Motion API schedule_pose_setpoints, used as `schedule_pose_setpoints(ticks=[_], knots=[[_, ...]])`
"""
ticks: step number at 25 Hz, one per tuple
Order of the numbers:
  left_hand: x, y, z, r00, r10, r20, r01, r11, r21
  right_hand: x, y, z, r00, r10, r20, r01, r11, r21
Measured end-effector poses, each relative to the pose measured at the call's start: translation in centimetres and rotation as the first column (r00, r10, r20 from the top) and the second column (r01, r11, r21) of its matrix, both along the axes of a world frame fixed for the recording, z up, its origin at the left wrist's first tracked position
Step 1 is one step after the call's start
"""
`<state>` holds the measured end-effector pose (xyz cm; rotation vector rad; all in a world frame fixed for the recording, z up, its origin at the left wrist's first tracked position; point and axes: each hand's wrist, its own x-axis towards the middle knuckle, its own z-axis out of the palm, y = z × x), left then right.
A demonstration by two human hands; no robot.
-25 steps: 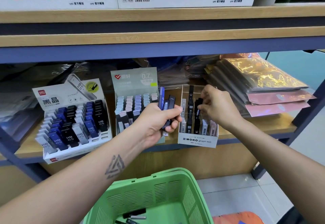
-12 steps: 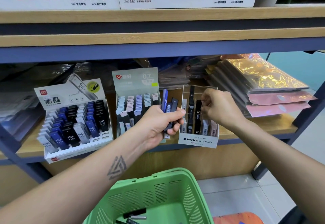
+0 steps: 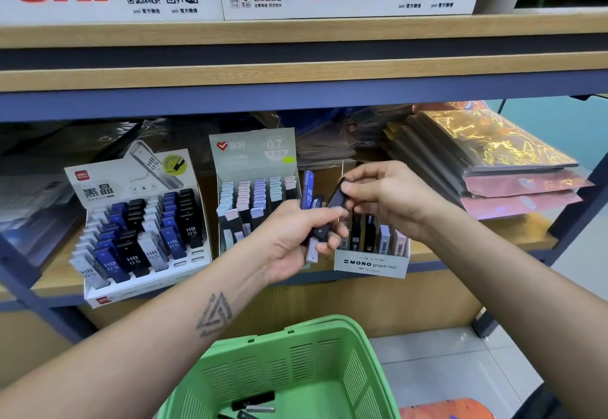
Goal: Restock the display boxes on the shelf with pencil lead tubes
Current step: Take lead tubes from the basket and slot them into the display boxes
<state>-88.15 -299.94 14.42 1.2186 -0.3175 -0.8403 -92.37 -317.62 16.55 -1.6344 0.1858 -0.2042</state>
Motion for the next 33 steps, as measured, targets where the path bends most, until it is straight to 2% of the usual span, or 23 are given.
schedule_pose_setpoints(ticks=[2, 5, 7, 10, 11, 13, 16, 19, 23, 27, 30, 33], knots=[[0.1, 0.3, 0.2, 0.998, 0.016, -0.064, -0.017, 1.000, -0.013, 0.0, -0.8, 0.1, 0.999, -0.036, 0.006, 0.036, 0.994, 0.107], [0.5, 0.4, 0.5, 0.993, 0.077, -0.090, -0.080, 0.997, -0.023, -0.1, -1.5, 0.0, 1.000, -0.022, 0.023, 0.019, 0.991, 0.136], [0.9, 0.5, 0.8, 0.987, 0.147, -0.056, -0.148, 0.989, -0.015, -0.3, -1.6, 0.1, 0.999, 0.028, 0.034, -0.033, 0.986, 0.161], [1.6, 0.9, 1.1, 0.964, 0.248, 0.091, -0.250, 0.968, 0.007, -0.5, -1.0, 0.3, 0.991, 0.120, 0.052, -0.126, 0.983, 0.136], [1.8, 1.2, 1.2, 0.950, 0.272, 0.150, -0.277, 0.961, 0.013, -0.5, -0.7, 0.2, 0.988, 0.144, 0.056, -0.148, 0.986, 0.082], [2.1, 1.9, 1.5, 0.916, 0.282, 0.284, -0.306, 0.951, 0.041, -0.5, -0.1, 0.2, 0.983, 0.179, 0.049, -0.170, 0.973, -0.157], [2.4, 3.1, 2.1, 0.868, 0.224, 0.444, -0.305, 0.945, 0.119, -0.2, 1.7, 0.4, 0.972, 0.230, 0.051, -0.171, 0.838, -0.518], [2.7, 4.0, 2.6, 0.848, 0.188, 0.495, -0.295, 0.944, 0.146, 0.8, 4.2, 0.4, 0.951, 0.274, 0.145, -0.131, 0.779, -0.613], [3.4, 5.9, 3.6, 0.887, 0.257, 0.384, -0.317, 0.943, 0.101, 2.4, 6.2, 0.6, 0.963, 0.197, 0.183, -0.048, 0.795, -0.605], [4.5, 8.4, 4.8, 0.935, 0.266, 0.234, -0.278, 0.960, 0.019, 3.3, 7.8, 1.0, 0.970, 0.190, 0.151, -0.083, 0.845, -0.529], [5.2, 10.5, 5.4, 0.958, 0.271, 0.094, -0.273, 0.962, 0.015, 4.0, 10.0, 1.2, 0.969, 0.187, 0.159, -0.090, 0.874, -0.478], [5.9, 13.2, 5.5, 0.946, 0.316, 0.069, -0.319, 0.947, 0.042, 5.0, 12.4, 1.1, 0.963, 0.226, 0.150, -0.137, 0.882, -0.451]])
